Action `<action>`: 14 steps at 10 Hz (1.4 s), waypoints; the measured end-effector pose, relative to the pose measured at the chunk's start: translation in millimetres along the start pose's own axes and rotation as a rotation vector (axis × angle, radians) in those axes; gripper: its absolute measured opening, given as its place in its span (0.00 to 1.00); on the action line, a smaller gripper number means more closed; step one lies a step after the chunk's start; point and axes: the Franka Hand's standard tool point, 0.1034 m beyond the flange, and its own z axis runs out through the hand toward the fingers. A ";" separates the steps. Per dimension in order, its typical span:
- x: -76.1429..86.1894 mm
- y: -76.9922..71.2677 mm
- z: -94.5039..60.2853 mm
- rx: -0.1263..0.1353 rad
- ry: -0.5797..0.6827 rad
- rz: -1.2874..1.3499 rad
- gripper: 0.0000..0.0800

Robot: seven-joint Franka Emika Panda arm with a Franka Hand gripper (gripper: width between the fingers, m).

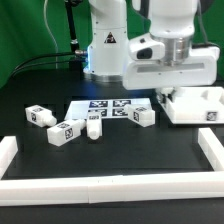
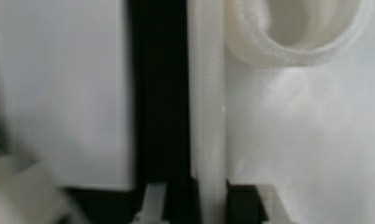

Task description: Assemble one leg

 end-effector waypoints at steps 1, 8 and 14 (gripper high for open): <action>-1.3 21.6 -24.2 0.020 -0.034 -0.014 0.07; 15.7 62.4 -53.7 0.056 -0.037 0.041 0.07; 75.8 103.2 -75.0 0.107 -0.100 -0.001 0.07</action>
Offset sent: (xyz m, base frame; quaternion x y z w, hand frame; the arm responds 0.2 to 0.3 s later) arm 0.0272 -0.0507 0.0313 -0.0050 -0.0303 0.0085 0.9995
